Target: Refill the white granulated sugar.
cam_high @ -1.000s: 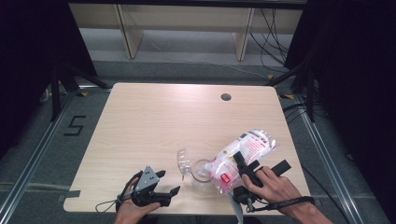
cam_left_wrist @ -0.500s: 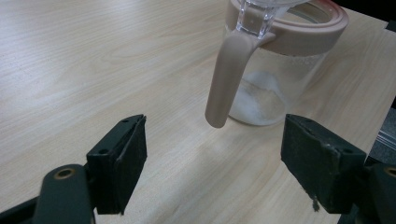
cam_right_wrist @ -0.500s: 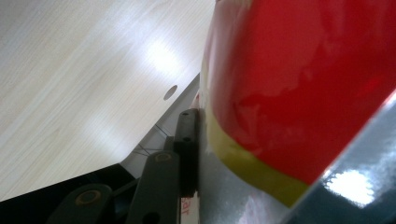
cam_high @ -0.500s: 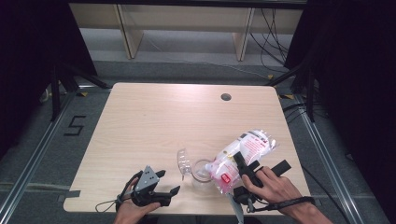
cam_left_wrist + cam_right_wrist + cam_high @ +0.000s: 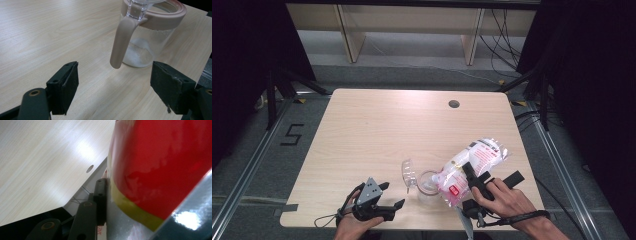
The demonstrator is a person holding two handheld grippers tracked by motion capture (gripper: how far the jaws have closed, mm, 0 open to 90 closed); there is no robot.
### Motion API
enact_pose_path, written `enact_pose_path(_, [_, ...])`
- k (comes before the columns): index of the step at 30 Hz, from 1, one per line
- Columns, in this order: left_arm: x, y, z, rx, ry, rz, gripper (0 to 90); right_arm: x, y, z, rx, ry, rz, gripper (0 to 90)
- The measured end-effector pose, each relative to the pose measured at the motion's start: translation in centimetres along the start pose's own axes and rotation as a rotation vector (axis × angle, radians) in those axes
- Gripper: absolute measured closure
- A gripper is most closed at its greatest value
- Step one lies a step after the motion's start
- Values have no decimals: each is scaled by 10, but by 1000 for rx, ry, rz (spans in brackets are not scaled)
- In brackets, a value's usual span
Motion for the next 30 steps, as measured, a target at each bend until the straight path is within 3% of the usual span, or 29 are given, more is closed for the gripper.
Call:
enact_pose_path(10, [0, -1, 0, -4, -3, 2, 223, 2, -2, -3, -19, -16, 6, 720])
enact_pose_path(11, [-1, 0, 1, 8, 6, 1, 224, 2, 0, -3, 4, -10, -13, 721])
enact_pose_path(13, [-1, 1, 1, 12, 9, -2, 223, 3, 0, -4, -12, -19, -13, 722])
enact_pose_path(17, [-1, 1, 1, 14, 10, -1, 223, 3, -2, -5, -13, -20, 7, 723])
enact_pose_path(20, [0, -1, 0, -4, -3, 2, 223, 2, -1, -5, -5, -20, 4, 724])
enact_pose_path(24, [0, -1, 1, 3, 4, 0, 223, 2, -1, -5, -3, -21, 5, 725])
enact_pose_path(27, [0, -1, 1, -20, 5, -7, 223, 2, 0, -5, -3, -23, 3, 726])
enact_pose_path(30, [0, -1, 2, -13, 7, -6, 223, 3, 1, -6, 5, -31, 3, 727])
Point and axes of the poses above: each handheld gripper's, and its own axes: x roughly backward along the jaws, z roughly out of its top, y roughly to its right, the point moved 9 cm from there along -x, roughly forward along the jaws, and after that the axes turned 2 degrees about -y, right-handed, at the moved point
